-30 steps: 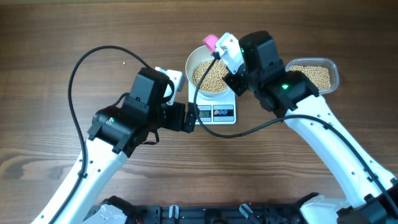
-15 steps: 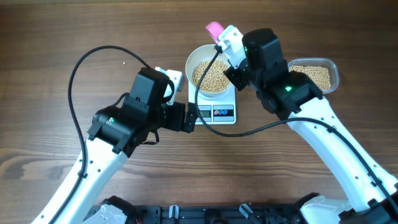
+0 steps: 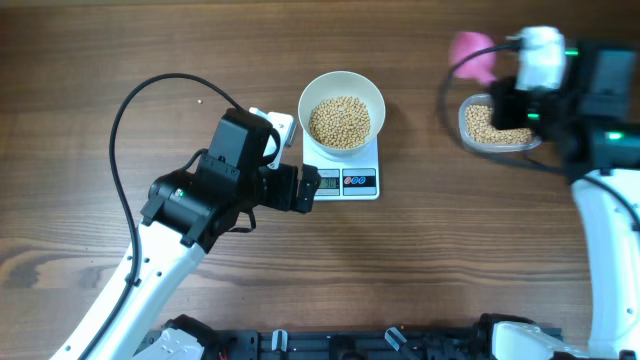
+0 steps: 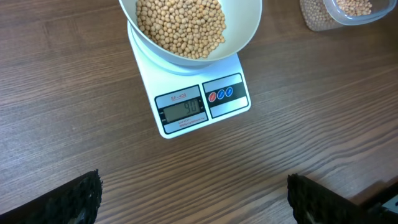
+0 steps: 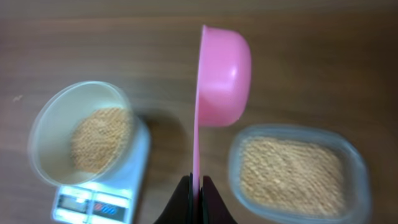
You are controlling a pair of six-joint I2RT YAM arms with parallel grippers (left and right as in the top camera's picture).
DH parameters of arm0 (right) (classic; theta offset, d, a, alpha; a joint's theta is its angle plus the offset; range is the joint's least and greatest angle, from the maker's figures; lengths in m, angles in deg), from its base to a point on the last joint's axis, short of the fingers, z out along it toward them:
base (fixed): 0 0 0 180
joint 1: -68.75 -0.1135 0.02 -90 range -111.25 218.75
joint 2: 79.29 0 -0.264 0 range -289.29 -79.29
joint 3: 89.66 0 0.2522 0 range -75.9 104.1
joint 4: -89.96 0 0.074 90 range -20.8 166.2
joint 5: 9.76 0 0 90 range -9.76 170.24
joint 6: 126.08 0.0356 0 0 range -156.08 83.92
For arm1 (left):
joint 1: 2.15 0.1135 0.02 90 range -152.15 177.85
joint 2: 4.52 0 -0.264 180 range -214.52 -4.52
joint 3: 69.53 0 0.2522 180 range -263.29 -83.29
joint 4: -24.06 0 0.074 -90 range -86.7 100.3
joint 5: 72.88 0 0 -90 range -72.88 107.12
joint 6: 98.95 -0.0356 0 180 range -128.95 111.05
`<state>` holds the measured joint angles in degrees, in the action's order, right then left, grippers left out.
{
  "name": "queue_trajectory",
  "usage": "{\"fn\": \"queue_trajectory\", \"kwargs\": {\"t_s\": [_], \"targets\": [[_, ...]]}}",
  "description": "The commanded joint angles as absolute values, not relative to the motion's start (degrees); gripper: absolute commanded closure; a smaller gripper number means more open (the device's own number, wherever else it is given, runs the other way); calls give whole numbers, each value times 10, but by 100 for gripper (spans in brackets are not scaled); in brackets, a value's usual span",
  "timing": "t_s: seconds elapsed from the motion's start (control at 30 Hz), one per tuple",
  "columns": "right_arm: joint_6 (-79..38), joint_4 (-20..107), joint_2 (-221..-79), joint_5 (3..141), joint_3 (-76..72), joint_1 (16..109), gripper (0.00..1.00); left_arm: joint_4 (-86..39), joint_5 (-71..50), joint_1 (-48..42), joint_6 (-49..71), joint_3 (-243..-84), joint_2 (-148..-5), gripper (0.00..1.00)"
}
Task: Scoop item into bowl and weigh 150g on scale
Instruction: 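Move the empty scoop with the right gripper back to the soybean tub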
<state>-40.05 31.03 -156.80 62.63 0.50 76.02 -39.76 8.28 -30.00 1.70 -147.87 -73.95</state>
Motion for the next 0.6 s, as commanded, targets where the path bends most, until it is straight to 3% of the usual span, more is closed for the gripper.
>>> {"fn": "queue_trajectory", "kwargs": {"t_s": [0.0, 0.33, 0.57], "targets": [[-422, 247, -1584, 606, 6, 844, 96, -396, 78, -303, 18, -1481, -741, 0], [-451, 220, -1696, 820, 5, 854, 96, -396, 78, -303, 18, -1481, -741, 0], [-466, 229, -1745, 830, 5, 844, 96, -396, 78, -303, 18, -1481, -741, 0]]}}
